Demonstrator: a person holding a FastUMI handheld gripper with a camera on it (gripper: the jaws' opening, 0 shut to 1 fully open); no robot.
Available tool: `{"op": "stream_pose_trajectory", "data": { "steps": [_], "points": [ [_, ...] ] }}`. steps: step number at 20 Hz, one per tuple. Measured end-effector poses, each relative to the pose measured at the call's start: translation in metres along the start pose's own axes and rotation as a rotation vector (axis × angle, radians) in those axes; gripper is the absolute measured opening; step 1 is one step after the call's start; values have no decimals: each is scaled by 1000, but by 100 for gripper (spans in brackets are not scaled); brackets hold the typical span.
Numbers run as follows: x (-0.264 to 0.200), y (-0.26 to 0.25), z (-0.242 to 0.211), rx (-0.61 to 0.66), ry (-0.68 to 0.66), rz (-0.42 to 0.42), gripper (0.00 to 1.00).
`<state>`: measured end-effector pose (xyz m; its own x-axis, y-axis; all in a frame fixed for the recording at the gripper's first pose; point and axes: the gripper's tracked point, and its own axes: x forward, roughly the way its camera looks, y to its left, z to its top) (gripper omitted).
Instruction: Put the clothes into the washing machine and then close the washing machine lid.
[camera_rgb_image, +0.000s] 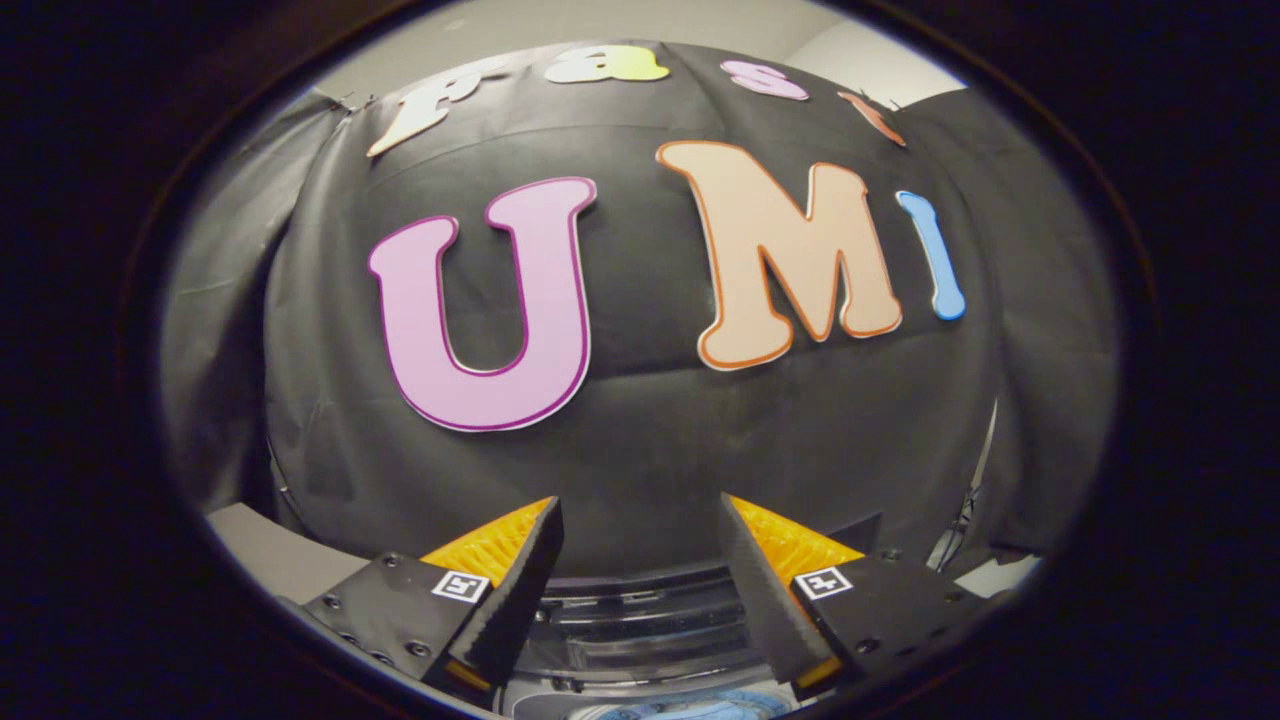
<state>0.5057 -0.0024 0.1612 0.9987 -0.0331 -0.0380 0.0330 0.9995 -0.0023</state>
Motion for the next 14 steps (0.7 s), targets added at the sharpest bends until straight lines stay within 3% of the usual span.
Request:
{"op": "stream_pose_trajectory", "data": {
  "steps": [4, 6, 8, 14],
  "points": [
    [26, 14, -45, -42, 67, 10, 96],
    [35, 15, -37, -175, -24, 41, 96],
    [25, 14, -40, -92, -63, 51, 97],
    [13, 14, -34, -126, -67, 43, 99]
  ]
}}
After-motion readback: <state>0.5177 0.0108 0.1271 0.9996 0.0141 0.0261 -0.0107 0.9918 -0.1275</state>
